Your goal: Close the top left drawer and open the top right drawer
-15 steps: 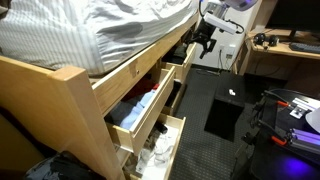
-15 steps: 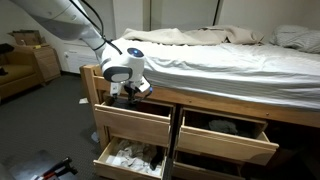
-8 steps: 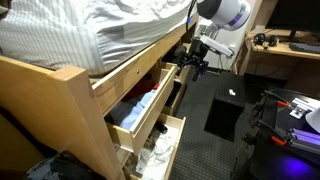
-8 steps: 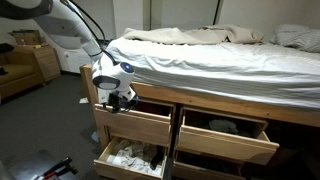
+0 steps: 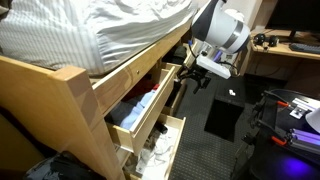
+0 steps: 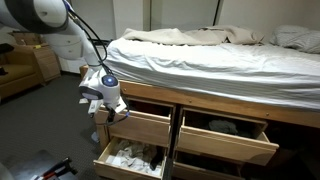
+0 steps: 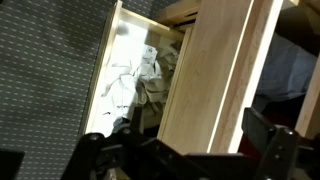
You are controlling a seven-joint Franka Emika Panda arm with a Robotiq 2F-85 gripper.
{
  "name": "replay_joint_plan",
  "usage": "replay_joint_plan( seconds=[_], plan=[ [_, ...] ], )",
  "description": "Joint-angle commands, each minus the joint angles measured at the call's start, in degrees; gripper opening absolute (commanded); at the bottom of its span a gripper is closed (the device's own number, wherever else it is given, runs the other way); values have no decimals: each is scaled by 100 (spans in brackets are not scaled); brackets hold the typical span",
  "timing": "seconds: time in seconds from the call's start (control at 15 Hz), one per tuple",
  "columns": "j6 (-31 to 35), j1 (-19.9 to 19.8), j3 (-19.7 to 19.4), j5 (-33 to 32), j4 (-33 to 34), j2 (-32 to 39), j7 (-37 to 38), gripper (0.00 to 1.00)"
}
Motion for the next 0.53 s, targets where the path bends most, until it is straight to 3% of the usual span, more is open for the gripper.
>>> replay_joint_plan(
  seconds=[0.0,0.13,0.47],
  plan=[
    [282,-101,292,467,6,134,-223,100],
    [529,-198,600,901,8,270,-459,100],
    [773,-258,683,1457,499,461,-1013,100]
  ],
)
